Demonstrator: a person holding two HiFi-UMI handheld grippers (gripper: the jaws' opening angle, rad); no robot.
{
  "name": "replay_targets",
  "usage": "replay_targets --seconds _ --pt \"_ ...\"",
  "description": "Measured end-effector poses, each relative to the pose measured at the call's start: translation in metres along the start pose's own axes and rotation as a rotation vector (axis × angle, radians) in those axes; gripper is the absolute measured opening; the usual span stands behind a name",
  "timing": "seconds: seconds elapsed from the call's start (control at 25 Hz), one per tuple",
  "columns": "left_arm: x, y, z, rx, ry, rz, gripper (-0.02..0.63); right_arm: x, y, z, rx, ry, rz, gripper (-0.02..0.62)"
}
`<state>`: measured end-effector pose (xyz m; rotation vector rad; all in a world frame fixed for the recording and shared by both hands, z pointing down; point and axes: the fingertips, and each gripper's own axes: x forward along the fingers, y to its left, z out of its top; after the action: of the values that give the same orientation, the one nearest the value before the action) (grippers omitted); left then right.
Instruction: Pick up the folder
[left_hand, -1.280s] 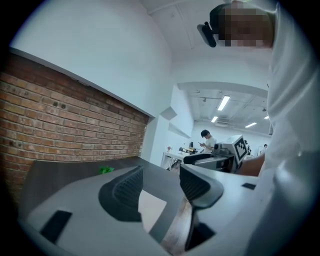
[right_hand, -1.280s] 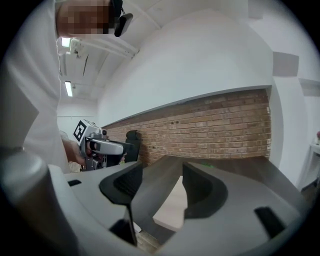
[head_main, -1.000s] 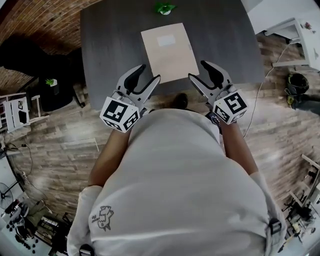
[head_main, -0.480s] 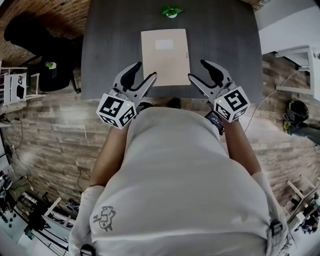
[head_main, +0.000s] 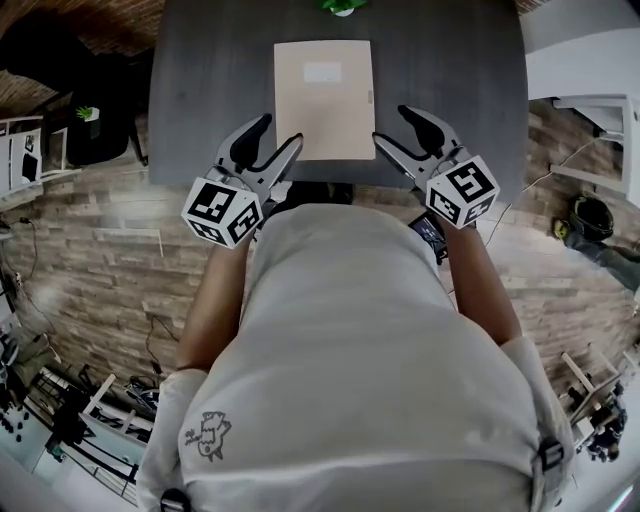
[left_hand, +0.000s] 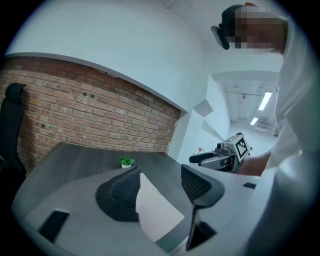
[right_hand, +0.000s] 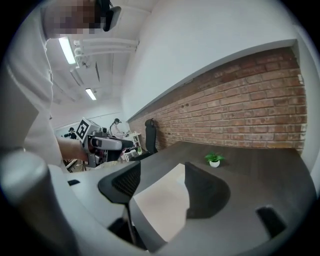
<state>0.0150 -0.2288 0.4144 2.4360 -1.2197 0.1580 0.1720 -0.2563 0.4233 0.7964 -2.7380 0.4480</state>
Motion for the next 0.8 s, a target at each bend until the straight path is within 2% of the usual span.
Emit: replay_targets --seconds 0.28,0.48,0.8 --pt "0.016 0.033 -0.040 -0.090 0.084 0.010 0.268 0.027 -0.015 -0.029 0.067 0.083 0.001 0.291" --pt "0.029 0.053 -0.060 -0.131 0.140 0.004 0.276 0.043 -0.033 -0.044 0.103 0.121 -0.022 0.291" --pt "0.053 0.083 -0.091 -0.174 0.259 -0.022 0.287 0.070 -0.061 -0.089 0.190 0.250 -0.048 0.295"
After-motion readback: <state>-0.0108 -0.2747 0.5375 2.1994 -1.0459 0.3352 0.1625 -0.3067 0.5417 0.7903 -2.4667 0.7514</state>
